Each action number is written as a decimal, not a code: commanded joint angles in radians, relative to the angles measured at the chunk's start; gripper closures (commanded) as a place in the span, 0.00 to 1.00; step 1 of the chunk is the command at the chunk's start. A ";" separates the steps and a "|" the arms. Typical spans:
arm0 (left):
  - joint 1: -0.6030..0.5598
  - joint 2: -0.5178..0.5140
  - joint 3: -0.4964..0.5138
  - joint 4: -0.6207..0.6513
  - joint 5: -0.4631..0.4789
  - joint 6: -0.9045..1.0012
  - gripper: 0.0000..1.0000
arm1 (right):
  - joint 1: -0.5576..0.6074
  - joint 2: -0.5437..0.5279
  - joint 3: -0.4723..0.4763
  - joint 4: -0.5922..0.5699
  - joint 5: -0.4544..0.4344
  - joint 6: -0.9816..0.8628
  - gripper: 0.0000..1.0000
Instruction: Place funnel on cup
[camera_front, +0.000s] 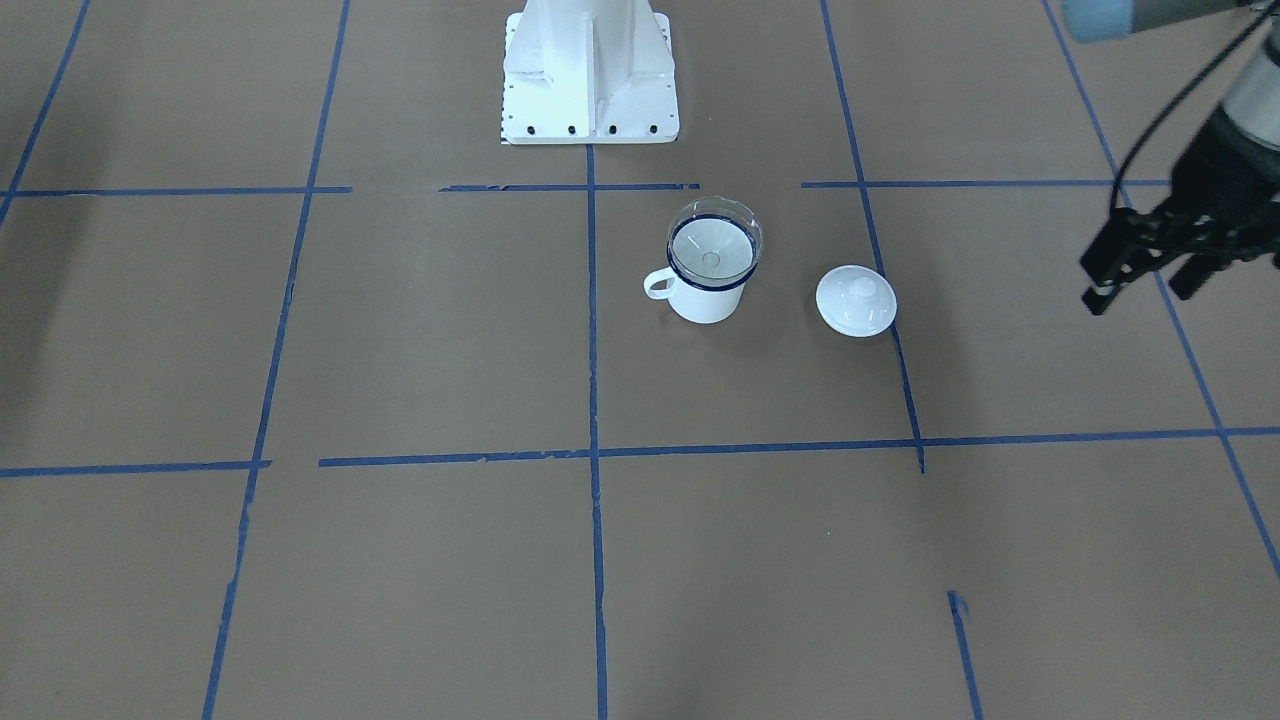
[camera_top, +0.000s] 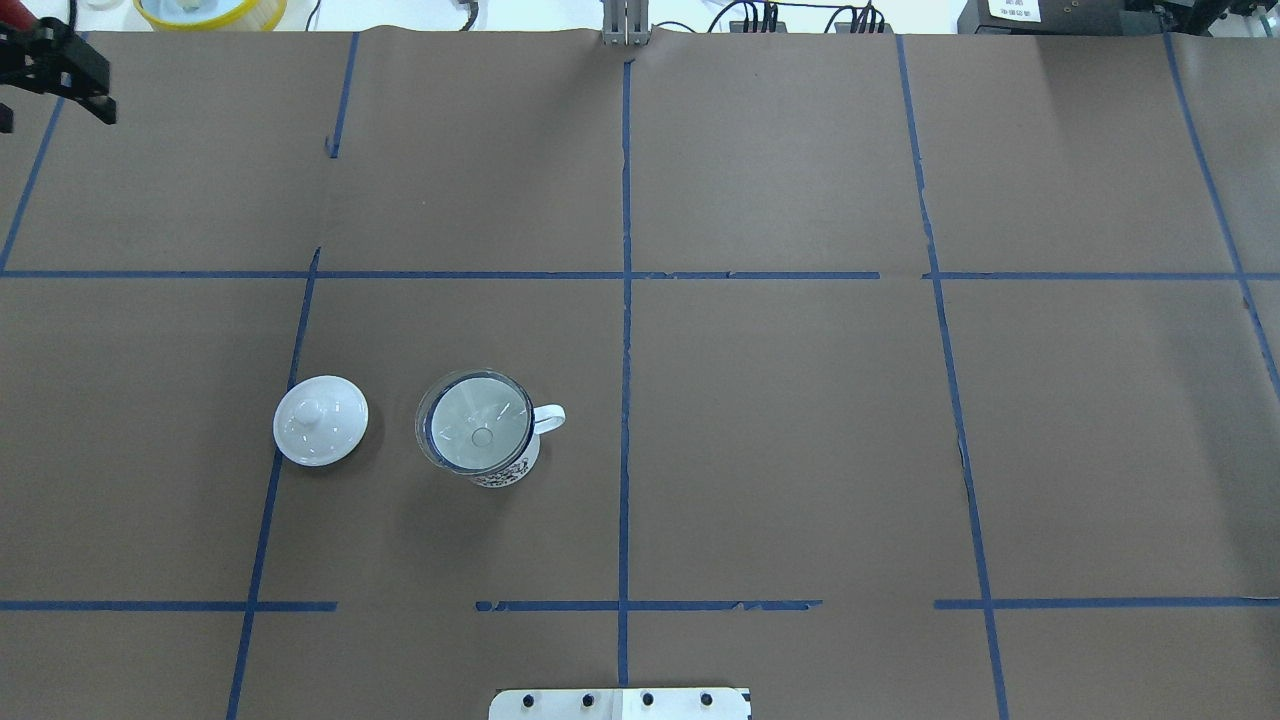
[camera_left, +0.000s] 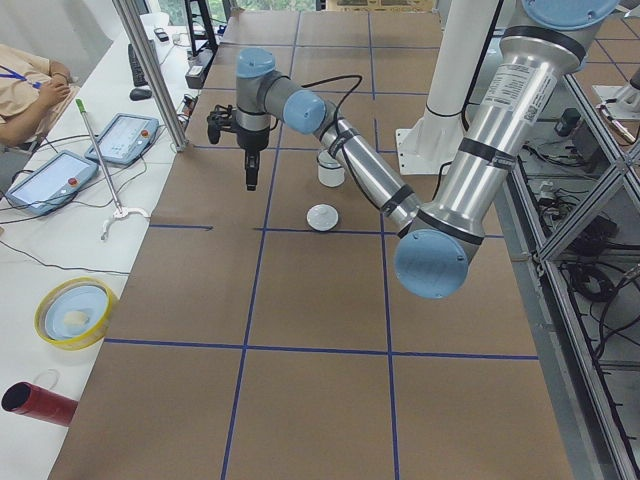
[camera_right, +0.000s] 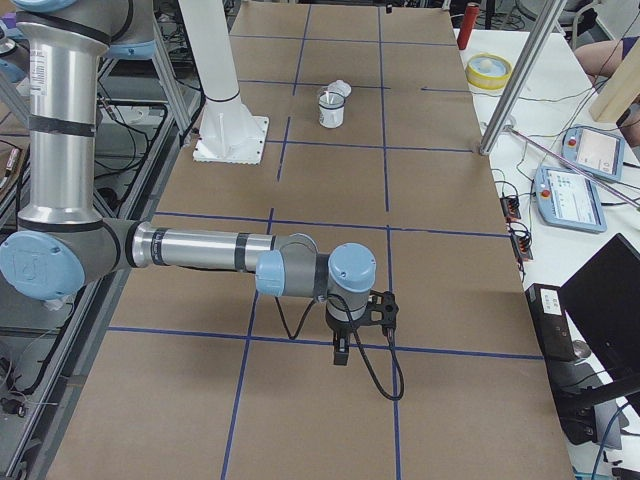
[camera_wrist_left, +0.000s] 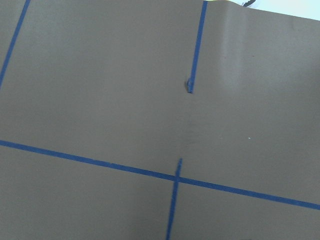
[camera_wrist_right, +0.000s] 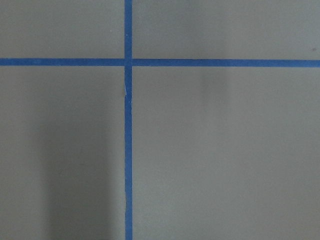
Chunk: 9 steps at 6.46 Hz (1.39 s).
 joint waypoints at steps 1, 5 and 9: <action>-0.171 0.059 0.149 -0.013 -0.087 0.394 0.12 | 0.000 0.000 0.000 0.000 0.000 0.000 0.00; -0.338 0.060 0.504 -0.202 -0.147 0.573 0.01 | 0.000 0.000 0.000 0.000 0.000 0.000 0.00; -0.340 0.070 0.509 -0.197 -0.132 0.651 0.01 | 0.000 0.000 0.000 0.000 0.000 0.000 0.00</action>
